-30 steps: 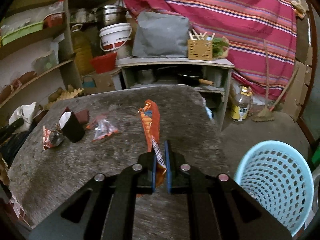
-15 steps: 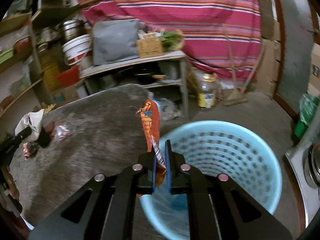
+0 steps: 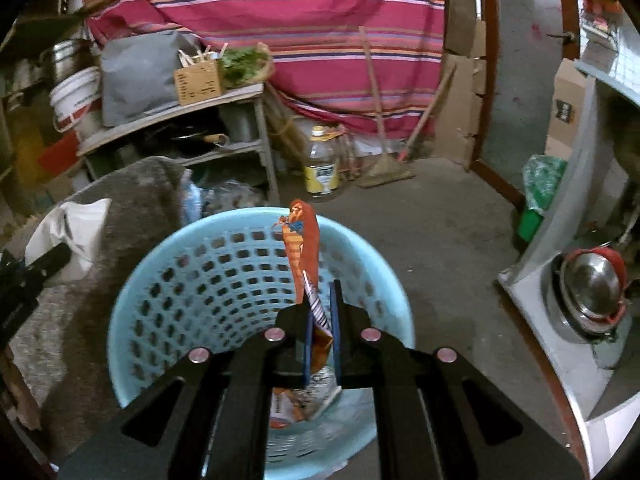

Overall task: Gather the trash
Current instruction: 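Carry the tissue in the left tool and orange snack bag in the right over the basket, open both, then move both open tools back over the table toward the remaining trash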

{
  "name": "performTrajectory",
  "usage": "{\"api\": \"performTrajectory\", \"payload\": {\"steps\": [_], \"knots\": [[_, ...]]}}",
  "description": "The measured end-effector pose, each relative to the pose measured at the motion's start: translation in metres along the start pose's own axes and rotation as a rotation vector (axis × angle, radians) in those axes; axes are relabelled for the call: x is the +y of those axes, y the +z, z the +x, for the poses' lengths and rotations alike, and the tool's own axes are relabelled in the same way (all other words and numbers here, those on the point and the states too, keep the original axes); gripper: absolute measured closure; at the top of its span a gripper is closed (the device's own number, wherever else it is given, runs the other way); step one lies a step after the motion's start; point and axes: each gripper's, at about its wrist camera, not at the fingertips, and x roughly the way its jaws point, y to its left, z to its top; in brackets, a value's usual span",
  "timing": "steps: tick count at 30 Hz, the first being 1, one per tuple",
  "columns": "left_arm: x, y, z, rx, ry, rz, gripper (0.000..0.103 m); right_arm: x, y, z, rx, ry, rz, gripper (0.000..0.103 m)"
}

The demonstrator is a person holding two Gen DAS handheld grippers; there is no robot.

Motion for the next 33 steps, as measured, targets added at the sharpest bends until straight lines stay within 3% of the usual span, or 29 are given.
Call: {"api": "performTrajectory", "payload": {"steps": [7,10,13,17,23,28,29,30,31,32,33], "knots": [[-0.046,0.01,0.027,0.04,-0.072,0.049,0.078,-0.004,0.003,0.003,0.008,0.012,0.026,0.095],[-0.052,0.011,0.036,0.068,-0.086,0.052,0.07,-0.007,0.004,0.006,0.015,0.012,0.037,0.095],[-0.046,0.011,0.035,0.079,-0.102,0.045,0.051,-0.007,0.003,0.007,0.024,0.018,0.04,0.095],[-0.032,0.012,0.019,0.034,-0.05,0.047,0.024,-0.003,0.003,0.01,0.035,0.024,0.032,0.095],[0.008,0.007,-0.016,-0.023,0.044,0.05,0.011,0.019,0.0,0.018,0.055,0.034,-0.003,0.095],[0.054,0.0,-0.047,-0.043,0.154,0.044,0.008,0.04,-0.005,0.027,0.067,0.022,-0.035,0.093],[0.064,-0.002,-0.055,-0.053,0.178,0.04,0.007,0.044,-0.006,0.029,0.073,0.024,-0.044,0.09],[0.072,-0.003,-0.06,-0.06,0.193,0.038,0.006,0.047,-0.007,0.03,0.077,0.018,-0.052,0.065],[0.084,-0.004,-0.07,-0.069,0.219,0.036,0.006,0.051,-0.008,0.031,0.072,0.003,-0.058,0.026],[0.094,-0.005,-0.076,-0.075,0.233,0.033,0.006,0.054,-0.007,0.029,0.058,-0.004,-0.06,0.018],[0.103,-0.006,-0.083,-0.083,0.248,0.029,0.006,0.057,-0.007,0.029,0.055,-0.008,-0.064,0.017]]}}
